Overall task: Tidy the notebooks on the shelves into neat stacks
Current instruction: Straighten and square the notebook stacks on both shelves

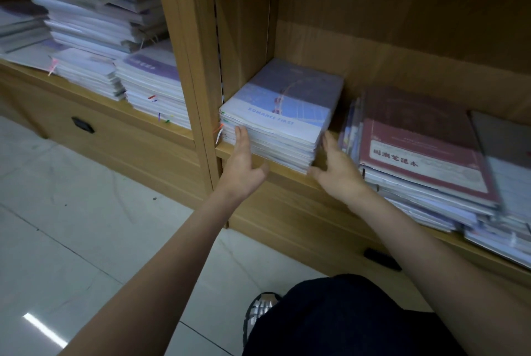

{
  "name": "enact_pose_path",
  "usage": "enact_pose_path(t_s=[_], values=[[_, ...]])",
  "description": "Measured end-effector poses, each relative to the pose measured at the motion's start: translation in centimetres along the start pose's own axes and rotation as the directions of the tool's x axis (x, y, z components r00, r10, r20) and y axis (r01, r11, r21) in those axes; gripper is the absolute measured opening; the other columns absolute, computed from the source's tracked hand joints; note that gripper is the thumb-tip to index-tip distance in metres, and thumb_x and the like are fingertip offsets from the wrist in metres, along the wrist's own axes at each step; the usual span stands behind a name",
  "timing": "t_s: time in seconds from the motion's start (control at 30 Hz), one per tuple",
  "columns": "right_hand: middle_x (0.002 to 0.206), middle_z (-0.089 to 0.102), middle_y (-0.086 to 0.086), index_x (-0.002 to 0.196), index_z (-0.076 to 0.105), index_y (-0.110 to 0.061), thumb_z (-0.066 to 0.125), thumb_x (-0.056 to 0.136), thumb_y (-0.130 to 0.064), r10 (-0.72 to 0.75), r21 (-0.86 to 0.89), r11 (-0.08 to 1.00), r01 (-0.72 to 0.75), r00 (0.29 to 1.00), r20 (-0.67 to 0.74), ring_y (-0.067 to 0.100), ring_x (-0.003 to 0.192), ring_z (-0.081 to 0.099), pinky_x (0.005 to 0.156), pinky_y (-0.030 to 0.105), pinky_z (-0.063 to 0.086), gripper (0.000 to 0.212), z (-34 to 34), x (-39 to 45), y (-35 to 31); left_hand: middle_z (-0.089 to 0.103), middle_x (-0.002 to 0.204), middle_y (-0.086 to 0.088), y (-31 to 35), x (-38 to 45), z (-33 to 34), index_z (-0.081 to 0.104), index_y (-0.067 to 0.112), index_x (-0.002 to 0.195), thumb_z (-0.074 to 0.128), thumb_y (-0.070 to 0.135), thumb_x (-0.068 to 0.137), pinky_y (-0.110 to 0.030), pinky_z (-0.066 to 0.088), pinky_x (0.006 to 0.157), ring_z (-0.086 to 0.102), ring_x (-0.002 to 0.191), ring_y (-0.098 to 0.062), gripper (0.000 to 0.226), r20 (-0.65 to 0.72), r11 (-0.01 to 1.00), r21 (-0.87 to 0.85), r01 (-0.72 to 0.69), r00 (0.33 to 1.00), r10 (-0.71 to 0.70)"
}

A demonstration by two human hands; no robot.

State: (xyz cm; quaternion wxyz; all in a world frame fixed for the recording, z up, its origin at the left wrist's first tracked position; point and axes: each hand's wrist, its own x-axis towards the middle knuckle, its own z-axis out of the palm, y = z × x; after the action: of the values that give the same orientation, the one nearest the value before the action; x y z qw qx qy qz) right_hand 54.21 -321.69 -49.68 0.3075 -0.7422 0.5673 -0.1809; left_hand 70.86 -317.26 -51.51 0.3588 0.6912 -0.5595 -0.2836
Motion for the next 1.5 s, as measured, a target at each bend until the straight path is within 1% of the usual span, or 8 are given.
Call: enact_pose_path(t_s=[0.17, 0.3, 0.47, 0.57, 0.8, 1.0, 1.1, 1.5], values=[[0.151, 0.031, 0.006, 0.149, 0.016, -0.011, 0.037, 0.089, 0.018, 0.002, 0.305, 0.952, -0.015, 0.999, 0.044, 0.019, 0.139, 0.030, 0.111, 0.025, 0.025, 0.069, -0.8, 0.1, 0.0, 0.003, 0.158, -0.003, -0.3, -1.0, 0.8, -0.006, 0.013, 0.149, 0.055, 0.014, 0.090, -0.034, 0.029, 0.110, 0.035, 0.132, -0.035, 0.084, 0.058, 0.999, 0.005, 0.044, 0.997, -0.044], [0.154, 0.024, 0.005, 0.149, 0.014, -0.012, 0.035, 0.087, 0.023, -0.014, 0.406, 0.913, -0.033, 0.993, 0.114, 0.016, 0.140, 0.026, 0.109, 0.021, 0.022, 0.075, -1.3, -0.2, 0.2, -0.005, 0.158, 0.000, 0.2, -0.8, 0.9, -0.007, 0.017, 0.149, 0.054, 0.012, 0.091, -0.006, 0.027, 0.080, 0.029, 0.137, -0.025, 0.084, 0.090, 0.999, -0.009, 0.034, 0.995, -0.033], [0.151, 0.031, 0.005, 0.148, 0.016, -0.008, 0.036, 0.089, 0.020, 0.048, 0.506, 0.861, -0.050, 0.999, 0.018, 0.015, 0.139, 0.029, 0.109, 0.021, 0.023, 0.069, -0.5, -1.1, -0.1, -0.004, 0.157, -0.001, 0.2, -1.5, 1.3, -0.005, 0.012, 0.149, 0.054, 0.009, 0.091, -0.004, 0.021, 0.089, 0.048, 0.109, 0.001, 0.083, 0.111, 0.999, -0.007, 0.036, 0.993, -0.035], [0.149, 0.036, 0.008, 0.148, 0.017, -0.005, 0.035, 0.090, 0.018, 0.106, 0.579, 0.808, -0.106, 0.994, 0.034, 0.017, 0.137, 0.035, 0.114, 0.033, 0.027, 0.065, -0.6, -1.3, 0.0, -0.009, 0.157, 0.000, -0.4, -1.7, 2.1, -0.007, 0.015, 0.149, 0.055, 0.008, 0.090, -0.014, 0.014, 0.106, 0.019, 0.141, -0.012, 0.086, 0.155, 1.000, 0.002, 0.006, 0.988, -0.006], [0.140, 0.045, 0.017, 0.140, 0.029, 0.006, 0.028, 0.083, 0.029, 0.156, 0.911, 0.372, -0.177, 0.980, 0.127, 0.023, 0.130, 0.045, 0.111, 0.031, 0.032, 0.061, -1.3, -1.6, -0.6, -0.016, 0.156, -0.003, -0.3, -1.3, 3.2, -0.013, 0.018, 0.147, 0.055, 0.006, 0.089, -0.009, 0.017, 0.094, 0.007, 0.144, -0.019, 0.091, 0.126, 0.999, -0.040, -0.006, 0.992, 0.011], [0.147, 0.040, 0.001, 0.150, 0.012, -0.022, 0.036, 0.092, 0.015, 0.078, 0.635, 0.763, -0.120, 0.992, 0.095, 0.007, 0.128, 0.042, 0.074, 0.012, 0.043, 0.074, -0.8, -1.7, -0.5, -0.009, 0.157, -0.007, 0.0, -1.4, 3.4, -0.011, 0.015, 0.148, 0.054, 0.011, 0.091, -0.038, 0.013, 0.117, 0.001, 0.145, -0.022, 0.086, 0.063, 0.993, 0.114, -0.021, 0.998, 0.014], [0.148, 0.034, 0.000, 0.149, 0.014, -0.033, 0.036, 0.090, 0.018, 0.011, 0.469, 0.881, -0.059, 0.994, 0.105, 0.006, 0.127, 0.038, 0.093, 0.020, 0.043, 0.081, -0.5, -1.7, -0.7, -0.001, 0.158, -0.006, -0.5, -1.4, 2.7, -0.007, 0.013, 0.148, 0.053, 0.008, 0.090, -0.034, 0.013, 0.117, 0.001, 0.145, -0.020, 0.084, 0.017, 0.992, 0.128, -0.010, 1.000, 0.008], [0.132, 0.053, 0.010, 0.129, 0.051, -0.008, 0.042, 0.093, 0.010, 0.038, 0.446, 0.894, -0.033, 0.999, -0.003, 0.019, 0.124, 0.049, 0.100, 0.026, 0.039, 0.041, -5.9, -4.7, -0.4, 0.004, 0.158, -0.004, 2.4, -2.0, 1.5, 0.005, 0.010, 0.149, 0.048, 0.005, 0.092, -0.018, 0.015, 0.108, 0.011, 0.144, -0.018, 0.071, -0.065, 0.990, 0.113, -0.079, 0.994, 0.087]])
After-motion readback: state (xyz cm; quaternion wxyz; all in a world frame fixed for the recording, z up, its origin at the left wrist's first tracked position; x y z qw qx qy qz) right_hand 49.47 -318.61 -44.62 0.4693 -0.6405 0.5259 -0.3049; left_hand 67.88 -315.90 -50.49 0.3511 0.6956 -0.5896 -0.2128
